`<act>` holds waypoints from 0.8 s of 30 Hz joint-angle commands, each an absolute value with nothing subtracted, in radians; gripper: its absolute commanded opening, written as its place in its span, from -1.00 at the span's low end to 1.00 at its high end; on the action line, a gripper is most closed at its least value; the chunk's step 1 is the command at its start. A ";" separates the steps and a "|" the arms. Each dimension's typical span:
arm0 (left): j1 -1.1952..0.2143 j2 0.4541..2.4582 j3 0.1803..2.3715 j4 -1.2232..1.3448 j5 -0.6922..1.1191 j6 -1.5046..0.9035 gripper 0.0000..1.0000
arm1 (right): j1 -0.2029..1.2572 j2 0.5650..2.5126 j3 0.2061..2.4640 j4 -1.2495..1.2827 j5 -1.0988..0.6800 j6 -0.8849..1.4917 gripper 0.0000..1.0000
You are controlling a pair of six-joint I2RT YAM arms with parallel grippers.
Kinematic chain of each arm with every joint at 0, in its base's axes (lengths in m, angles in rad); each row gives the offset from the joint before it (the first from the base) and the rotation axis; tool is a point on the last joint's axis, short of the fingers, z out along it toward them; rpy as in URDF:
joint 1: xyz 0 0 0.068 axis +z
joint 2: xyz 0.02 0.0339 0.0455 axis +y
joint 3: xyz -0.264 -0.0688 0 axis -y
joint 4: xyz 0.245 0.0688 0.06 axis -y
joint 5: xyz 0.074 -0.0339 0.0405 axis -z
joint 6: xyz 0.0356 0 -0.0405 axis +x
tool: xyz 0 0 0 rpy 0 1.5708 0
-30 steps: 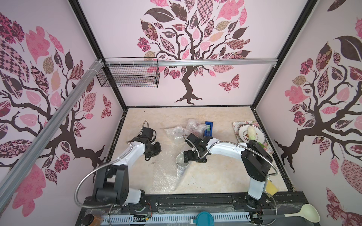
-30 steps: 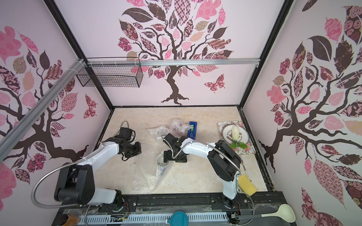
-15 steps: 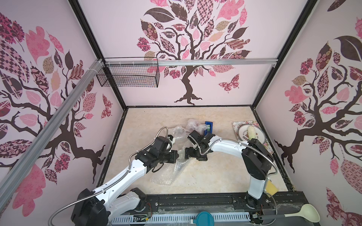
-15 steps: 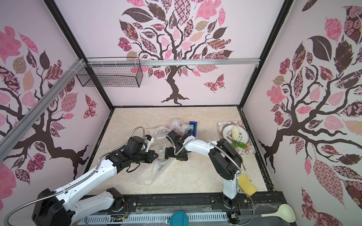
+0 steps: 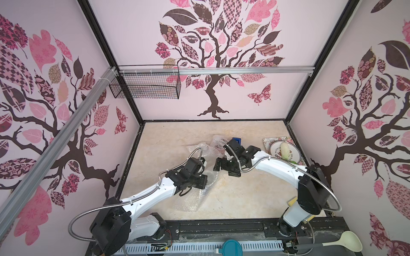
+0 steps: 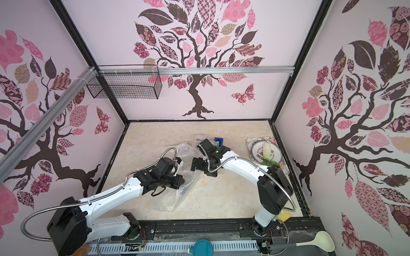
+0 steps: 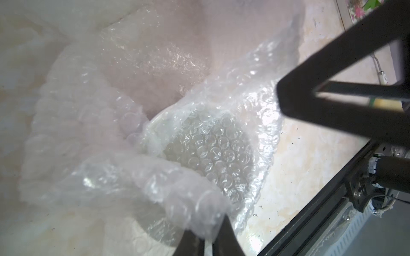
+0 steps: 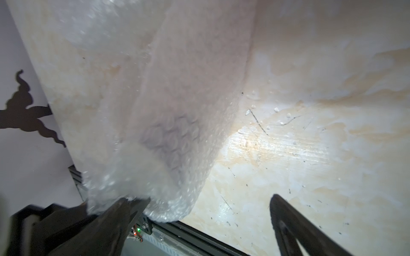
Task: Wrap mugs in bubble wrap
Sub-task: Wrap the mug in bubble wrap.
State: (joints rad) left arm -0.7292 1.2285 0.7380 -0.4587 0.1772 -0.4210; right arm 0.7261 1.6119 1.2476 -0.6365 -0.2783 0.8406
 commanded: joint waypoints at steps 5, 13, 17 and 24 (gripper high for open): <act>-0.735 1.244 0.732 -0.390 0.309 -0.387 -0.67 | 0.729 1.598 1.212 -0.570 -0.386 0.859 1.00; -0.734 1.262 0.718 -0.363 0.338 -0.406 -0.74 | 0.732 1.588 1.215 -0.508 -0.501 0.894 0.77; -0.732 1.258 0.719 -0.378 0.326 -0.399 -0.84 | 0.733 1.602 1.205 -0.491 -0.534 0.892 0.41; -0.732 1.263 0.715 -0.367 0.333 -0.405 -0.90 | 0.746 1.638 1.203 -0.474 -0.547 0.877 0.05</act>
State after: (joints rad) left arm -0.7292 1.2610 0.7376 -0.3935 0.3141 -0.4145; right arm 0.7387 1.6054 1.2022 -0.4843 -0.5285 0.8864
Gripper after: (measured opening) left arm 0.054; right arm 0.534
